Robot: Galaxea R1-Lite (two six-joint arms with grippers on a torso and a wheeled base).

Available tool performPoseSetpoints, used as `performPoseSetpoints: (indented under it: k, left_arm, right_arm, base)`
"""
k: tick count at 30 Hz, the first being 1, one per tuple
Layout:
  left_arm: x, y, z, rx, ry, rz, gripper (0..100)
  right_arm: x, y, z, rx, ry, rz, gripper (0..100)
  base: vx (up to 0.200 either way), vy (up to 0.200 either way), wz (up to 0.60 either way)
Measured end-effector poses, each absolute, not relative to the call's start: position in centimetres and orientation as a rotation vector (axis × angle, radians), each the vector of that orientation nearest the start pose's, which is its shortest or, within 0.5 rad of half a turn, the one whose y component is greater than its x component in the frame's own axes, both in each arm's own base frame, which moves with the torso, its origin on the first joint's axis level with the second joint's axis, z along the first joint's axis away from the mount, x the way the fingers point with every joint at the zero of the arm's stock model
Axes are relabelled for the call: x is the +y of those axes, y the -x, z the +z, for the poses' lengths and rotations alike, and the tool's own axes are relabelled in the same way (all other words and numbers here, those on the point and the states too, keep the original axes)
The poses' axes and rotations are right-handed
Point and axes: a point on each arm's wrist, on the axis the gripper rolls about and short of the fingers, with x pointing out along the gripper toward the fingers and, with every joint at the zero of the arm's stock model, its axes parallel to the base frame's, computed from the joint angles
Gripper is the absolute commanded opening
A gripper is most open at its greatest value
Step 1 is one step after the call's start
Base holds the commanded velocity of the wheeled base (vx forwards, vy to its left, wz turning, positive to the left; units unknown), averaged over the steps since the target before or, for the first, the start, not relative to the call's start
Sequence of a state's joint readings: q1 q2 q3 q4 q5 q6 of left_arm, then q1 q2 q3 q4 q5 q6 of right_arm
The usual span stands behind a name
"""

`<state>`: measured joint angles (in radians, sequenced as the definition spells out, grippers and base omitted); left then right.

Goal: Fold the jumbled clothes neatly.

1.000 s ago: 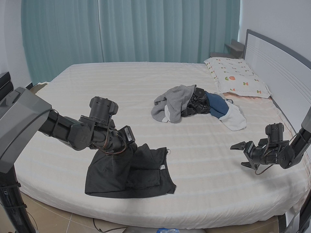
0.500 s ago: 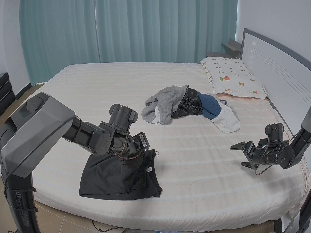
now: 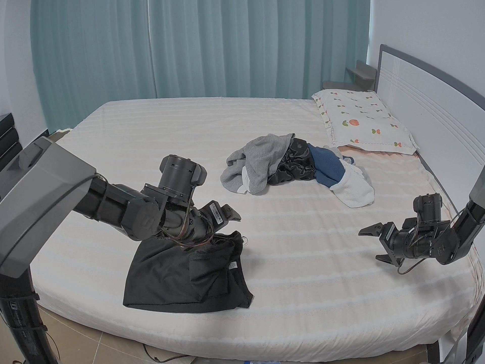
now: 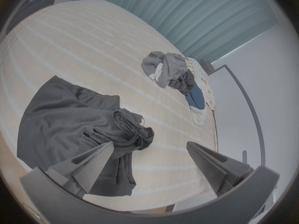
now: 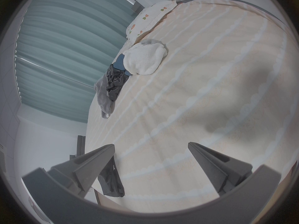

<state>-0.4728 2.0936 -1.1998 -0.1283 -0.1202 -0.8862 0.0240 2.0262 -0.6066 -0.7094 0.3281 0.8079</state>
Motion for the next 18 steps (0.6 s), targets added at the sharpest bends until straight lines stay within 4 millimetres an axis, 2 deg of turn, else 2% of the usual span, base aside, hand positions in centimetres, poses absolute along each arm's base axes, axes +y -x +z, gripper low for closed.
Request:
performPoseSetpoints:
  k: [8, 18]
  left_arm:
    - [-14.4, -33.1, 9.8, 0.992, 0.794, -0.112, 100]
    - [-9.6, -31.1, 8.5, 0.971, 0.97, -0.106, 100]
  right_arm:
    - [1.6, -30.8, 4.1, 0.813, -0.87, 0.034, 100]
    - [1.9, -30.7, 4.1, 0.819, -0.849, 0.043, 100]
  base:
    - [0.0, 0.0, 0.0]
    - [0.0, 0.2, 0.0]
